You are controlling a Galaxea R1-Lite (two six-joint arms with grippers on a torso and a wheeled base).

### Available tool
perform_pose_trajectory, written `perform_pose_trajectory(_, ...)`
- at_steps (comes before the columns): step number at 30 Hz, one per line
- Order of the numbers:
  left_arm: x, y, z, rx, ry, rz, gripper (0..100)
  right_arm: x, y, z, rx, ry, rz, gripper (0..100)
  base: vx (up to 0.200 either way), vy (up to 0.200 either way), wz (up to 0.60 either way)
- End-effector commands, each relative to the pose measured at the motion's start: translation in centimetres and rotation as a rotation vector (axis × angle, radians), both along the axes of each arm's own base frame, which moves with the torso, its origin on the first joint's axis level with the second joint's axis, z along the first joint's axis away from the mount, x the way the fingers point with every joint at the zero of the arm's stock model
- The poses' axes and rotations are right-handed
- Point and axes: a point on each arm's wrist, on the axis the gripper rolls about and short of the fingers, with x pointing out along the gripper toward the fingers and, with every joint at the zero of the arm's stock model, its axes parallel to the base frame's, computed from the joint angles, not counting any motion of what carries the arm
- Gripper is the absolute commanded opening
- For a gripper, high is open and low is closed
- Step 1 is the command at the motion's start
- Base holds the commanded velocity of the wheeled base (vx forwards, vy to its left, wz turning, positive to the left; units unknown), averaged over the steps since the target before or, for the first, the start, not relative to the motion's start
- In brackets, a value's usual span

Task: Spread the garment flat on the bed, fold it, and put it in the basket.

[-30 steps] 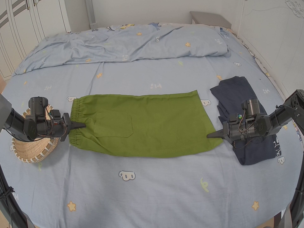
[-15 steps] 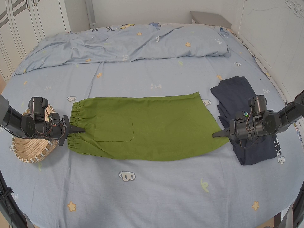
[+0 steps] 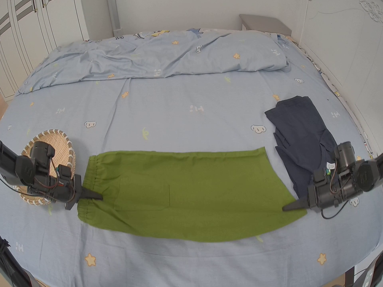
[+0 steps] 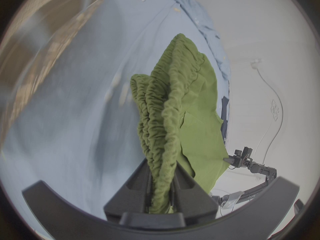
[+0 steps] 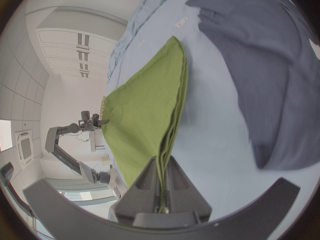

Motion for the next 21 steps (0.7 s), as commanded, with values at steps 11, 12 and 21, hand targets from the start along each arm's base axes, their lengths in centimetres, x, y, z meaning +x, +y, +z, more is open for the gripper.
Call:
perform_pose_trajectory(11,-10.1,0.3,-3.4,0.044,0.075,-0.036,0,-10.2,1.2,-4.8,-0.015,0.046,0.125,0,0.000,0.000,0.00)
perform_pose_trajectory(12,-10.1,0.4,-3.5,0.046,0.073,-0.034,0,-10.2,1.2,-5.2,-0.017,0.055,0.125,0,0.000,0.000,0.00)
perform_pose_trajectory(21,-9.9,0.7,-3.2,0.056,0.048,-0.023,0,-10.0,1.0,-5.7,-0.012,0.023,0.116,100,0.000,0.000,0.00)
